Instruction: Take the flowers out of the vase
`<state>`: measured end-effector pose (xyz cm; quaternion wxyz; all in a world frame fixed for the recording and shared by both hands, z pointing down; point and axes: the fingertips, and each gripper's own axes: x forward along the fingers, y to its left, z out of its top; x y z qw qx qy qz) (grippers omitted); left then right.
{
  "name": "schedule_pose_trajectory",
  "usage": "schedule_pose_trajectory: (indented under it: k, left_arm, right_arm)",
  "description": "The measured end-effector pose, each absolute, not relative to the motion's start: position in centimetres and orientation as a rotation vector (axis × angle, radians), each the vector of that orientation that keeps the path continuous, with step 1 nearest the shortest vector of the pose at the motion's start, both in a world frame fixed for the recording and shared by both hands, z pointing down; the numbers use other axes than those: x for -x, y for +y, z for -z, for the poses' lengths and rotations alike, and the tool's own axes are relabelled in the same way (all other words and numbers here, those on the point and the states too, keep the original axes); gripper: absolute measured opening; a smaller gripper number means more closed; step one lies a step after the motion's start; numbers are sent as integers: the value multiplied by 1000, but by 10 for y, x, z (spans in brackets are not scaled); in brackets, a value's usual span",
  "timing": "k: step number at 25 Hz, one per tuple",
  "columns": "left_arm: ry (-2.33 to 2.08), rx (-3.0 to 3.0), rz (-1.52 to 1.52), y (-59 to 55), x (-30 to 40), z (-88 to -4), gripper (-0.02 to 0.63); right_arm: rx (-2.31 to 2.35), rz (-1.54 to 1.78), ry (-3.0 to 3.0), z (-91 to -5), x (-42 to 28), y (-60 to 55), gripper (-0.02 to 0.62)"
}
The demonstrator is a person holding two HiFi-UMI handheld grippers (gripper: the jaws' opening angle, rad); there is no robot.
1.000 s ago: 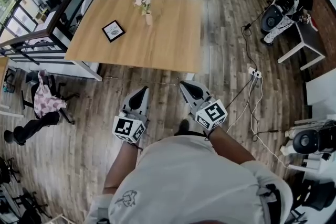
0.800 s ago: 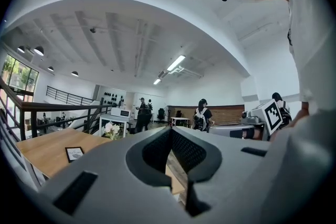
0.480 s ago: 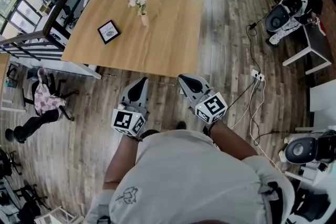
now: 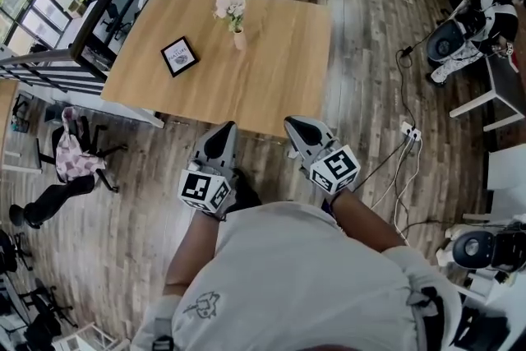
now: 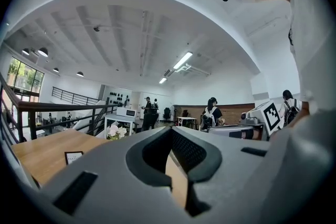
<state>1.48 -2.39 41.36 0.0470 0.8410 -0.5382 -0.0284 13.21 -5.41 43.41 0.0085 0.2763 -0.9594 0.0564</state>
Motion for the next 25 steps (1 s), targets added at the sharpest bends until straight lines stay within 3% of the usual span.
schedule_pose_trajectory:
  k: [14, 25]
  left_arm:
    - [-1524, -2624, 123, -116, 100, -408, 3]
    - [-1493, -2615, 103, -161, 148, -421, 3]
  right_arm:
    - [-1045, -183, -2900, -428, -23, -149, 5]
    - [-1080, -223, -2854, -443, 21, -190, 5]
